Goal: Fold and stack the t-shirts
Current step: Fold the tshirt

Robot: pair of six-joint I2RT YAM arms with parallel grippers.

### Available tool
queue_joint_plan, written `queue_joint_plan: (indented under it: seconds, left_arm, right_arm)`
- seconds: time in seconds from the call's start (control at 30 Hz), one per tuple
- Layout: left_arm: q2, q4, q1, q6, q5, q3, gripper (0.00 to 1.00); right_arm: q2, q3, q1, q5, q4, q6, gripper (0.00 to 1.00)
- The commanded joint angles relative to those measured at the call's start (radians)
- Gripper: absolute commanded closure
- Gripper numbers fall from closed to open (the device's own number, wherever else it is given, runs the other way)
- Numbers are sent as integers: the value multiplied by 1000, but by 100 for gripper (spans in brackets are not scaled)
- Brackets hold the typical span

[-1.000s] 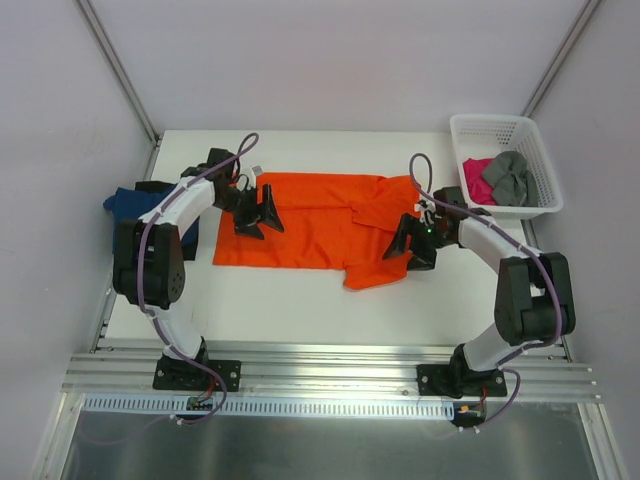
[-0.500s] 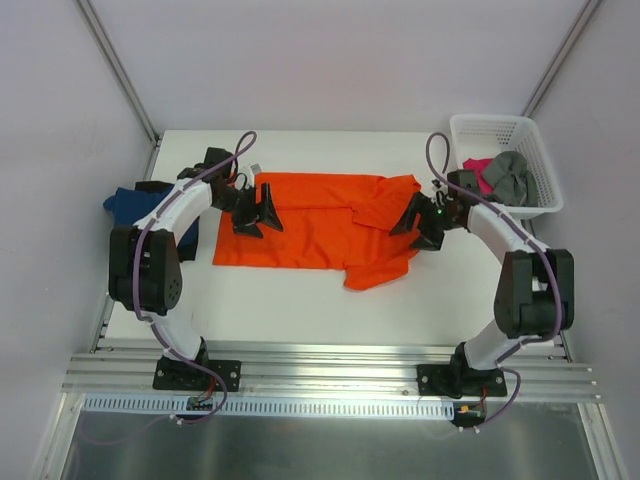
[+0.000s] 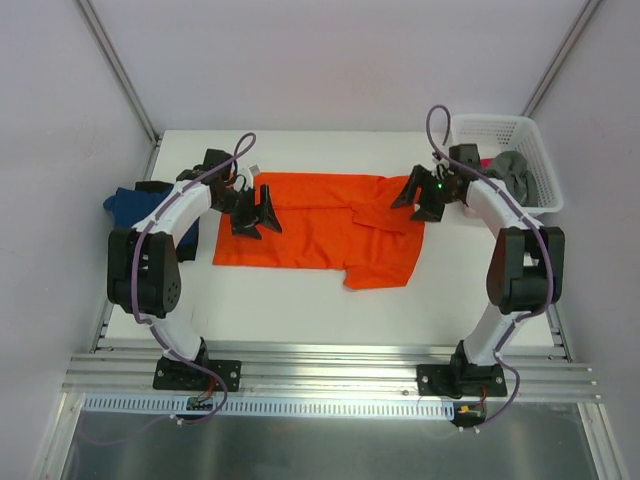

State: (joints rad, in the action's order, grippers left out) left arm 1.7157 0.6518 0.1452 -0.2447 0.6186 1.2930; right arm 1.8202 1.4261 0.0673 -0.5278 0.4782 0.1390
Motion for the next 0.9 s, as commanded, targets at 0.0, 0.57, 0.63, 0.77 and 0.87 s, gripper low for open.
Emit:
queue_joint_plan:
  seconds: [0.0,0.57,0.63,0.77,0.87]
  left_arm:
    - [-64,2,7,13,-8,-1,30]
    - [-54,2,5,-13,36,-1,30]
    - [-54,3,5,-11,35,-4,30]
    - [-51,3,4,-7,23,-11,30]
    - [-48,2,4,-5,20,-11,30]
  right_arm:
    - [-146,-171,-11,5,143,-47,27]
    - [-223,-496,9,78,109,-79,27]
    - [-216,-509,18,80,85,-69,27]
    - [-182,-495,51,69,60,-59,27]
    - [-147,-465,83,57,45,-44,27]
